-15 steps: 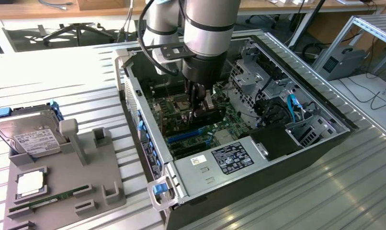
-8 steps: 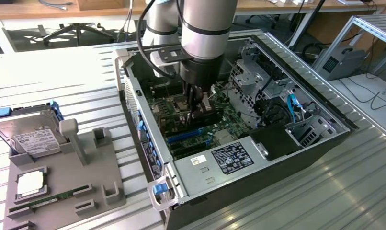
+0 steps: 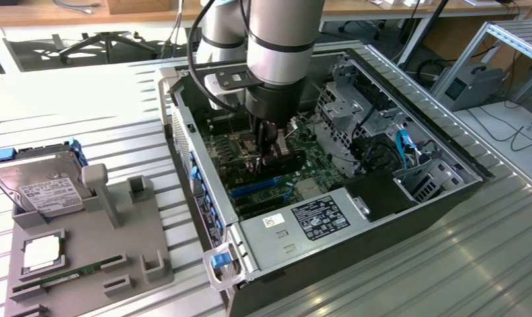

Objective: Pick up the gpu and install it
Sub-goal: 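Insert the gpu into the slot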

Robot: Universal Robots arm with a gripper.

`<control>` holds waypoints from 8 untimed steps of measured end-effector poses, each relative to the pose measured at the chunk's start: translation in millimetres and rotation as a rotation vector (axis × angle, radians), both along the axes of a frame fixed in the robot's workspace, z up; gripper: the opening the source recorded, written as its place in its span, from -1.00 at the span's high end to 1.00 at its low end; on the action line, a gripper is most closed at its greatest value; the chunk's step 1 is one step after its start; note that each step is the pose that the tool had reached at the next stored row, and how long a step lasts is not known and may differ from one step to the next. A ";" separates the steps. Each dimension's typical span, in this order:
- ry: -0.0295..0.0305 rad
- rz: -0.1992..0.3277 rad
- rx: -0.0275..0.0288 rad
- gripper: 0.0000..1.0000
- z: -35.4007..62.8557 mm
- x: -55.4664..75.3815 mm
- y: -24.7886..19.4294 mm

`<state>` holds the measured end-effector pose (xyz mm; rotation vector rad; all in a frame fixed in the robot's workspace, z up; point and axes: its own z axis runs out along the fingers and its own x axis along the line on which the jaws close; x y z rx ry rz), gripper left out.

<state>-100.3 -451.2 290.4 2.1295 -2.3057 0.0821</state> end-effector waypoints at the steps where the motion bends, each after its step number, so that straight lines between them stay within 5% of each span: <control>1: -0.0001 0.002 0.0001 0.46 -0.7 -0.4 0.0; 8: 0.0000 0.005 0.0000 0.46 -3.9 -3.7 1.3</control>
